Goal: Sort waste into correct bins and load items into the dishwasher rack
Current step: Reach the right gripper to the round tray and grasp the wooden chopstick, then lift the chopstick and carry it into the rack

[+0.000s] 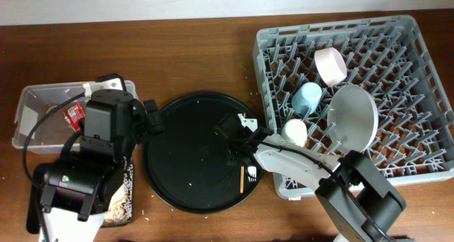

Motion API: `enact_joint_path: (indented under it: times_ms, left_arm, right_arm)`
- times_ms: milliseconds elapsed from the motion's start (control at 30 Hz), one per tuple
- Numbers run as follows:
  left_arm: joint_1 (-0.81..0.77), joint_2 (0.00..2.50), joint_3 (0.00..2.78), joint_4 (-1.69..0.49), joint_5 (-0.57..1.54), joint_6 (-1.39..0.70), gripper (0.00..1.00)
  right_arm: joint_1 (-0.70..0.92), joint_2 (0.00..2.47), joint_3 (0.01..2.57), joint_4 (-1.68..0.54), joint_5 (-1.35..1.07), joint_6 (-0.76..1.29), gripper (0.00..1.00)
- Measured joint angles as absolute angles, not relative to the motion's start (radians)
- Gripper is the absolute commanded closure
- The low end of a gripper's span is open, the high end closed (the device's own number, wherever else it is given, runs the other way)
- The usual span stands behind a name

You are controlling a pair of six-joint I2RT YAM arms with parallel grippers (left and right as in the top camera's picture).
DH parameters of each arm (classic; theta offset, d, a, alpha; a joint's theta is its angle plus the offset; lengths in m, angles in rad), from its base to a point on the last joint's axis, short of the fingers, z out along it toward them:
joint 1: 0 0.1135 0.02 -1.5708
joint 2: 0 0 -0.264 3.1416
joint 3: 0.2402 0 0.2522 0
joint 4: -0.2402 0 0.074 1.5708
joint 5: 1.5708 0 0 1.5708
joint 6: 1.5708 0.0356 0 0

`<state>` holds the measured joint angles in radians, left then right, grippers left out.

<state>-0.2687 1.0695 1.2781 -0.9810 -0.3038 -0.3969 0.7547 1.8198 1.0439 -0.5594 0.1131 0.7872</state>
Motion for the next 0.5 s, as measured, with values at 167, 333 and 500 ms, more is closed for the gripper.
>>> enact_joint_path:
  times_ms: [167, 333, 500]
  left_arm:
    - [-0.269, 1.069, 1.278, -0.982, -0.304, -0.397, 0.01]
    - [-0.269, 1.069, 1.278, -0.982, -0.304, -0.397, 0.01]
    - [-0.269, 1.070, 1.278, -0.983, -0.304, -0.397, 0.01]
  right_arm:
    - [0.754, 1.821, 1.044, -0.559, 0.120, 0.790, 0.96]
    - [0.755, 1.830, 1.065, -0.566, 0.105, 0.783, 0.96]
    - [0.755, 1.802, 1.172, -0.640, 0.085, 0.736, 0.96]
